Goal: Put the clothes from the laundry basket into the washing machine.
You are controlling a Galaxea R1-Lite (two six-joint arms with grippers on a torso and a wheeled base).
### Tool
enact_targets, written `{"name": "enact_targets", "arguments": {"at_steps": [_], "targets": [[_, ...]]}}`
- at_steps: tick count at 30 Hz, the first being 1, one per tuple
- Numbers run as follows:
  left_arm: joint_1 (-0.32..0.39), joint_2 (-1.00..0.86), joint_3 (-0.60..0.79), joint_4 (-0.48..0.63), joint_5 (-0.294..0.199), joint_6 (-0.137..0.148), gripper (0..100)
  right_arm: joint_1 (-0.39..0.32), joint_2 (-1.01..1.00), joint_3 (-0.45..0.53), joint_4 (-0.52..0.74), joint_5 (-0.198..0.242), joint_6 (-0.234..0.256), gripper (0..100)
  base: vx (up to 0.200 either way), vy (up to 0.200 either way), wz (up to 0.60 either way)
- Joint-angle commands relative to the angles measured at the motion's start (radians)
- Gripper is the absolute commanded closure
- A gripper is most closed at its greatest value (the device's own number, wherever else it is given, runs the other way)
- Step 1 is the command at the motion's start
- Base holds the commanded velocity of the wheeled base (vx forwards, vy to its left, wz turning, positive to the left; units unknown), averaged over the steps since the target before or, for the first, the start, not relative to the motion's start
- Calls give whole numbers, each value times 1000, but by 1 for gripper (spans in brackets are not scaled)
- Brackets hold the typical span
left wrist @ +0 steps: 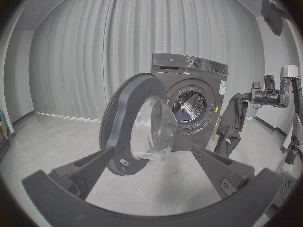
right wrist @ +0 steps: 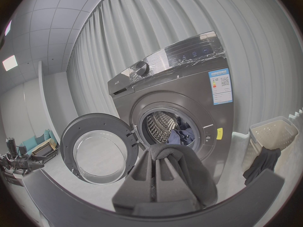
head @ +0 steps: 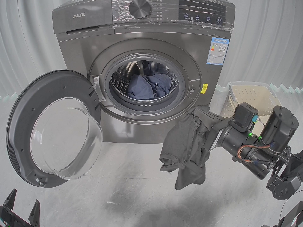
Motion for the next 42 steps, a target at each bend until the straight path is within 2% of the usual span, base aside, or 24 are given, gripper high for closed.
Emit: {"name": "enact_targets", "arguments": {"at_steps": [1,4,7,13,22,25,34,35,37,39,41,42], "targets": [[1,-18,16,-2,0,7,0,5,33,-28,-1,0,-1,100,0,0,0],[1,-18,16,-2,-5,37,0,18,40,-52,-1,-2,1,100,0,0,0],[2,-18,18,0,-19,49,0,24,40,-60,-1,-5,2,100,0,0,0],[-1,-16,16,0,-31,41,0,25,42,-55,-2,-3,10,100,0,0,0],[-1,-18,16,0,-30,41,0,39,92,-58,-67,-8,7,100,0,-200,0],[-1,-18,16,0,-25,47,0,41,99,-61,-67,-6,5,100,0,0,0],[2,-18,18,0,-20,40,0,82,125,-120,-67,-19,8,100,0,0,0],[2,-18,18,-4,-28,46,0,82,131,-130,-67,-20,10,100,0,0,0],[2,-18,-21,-46,-42,29,0,81,148,-155,-67,-29,10,100,0,0,0],[2,7,-142,-96,-111,1,0,81,174,-187,-68,-52,13,100,0,0,0],[-1,64,-202,-71,-201,0,0,82,195,-210,-71,-65,16,100,0,0,0],[-1,84,-208,-62,-227,3,0,82,201,-216,-73,-68,16,100,0,0,0]]}}
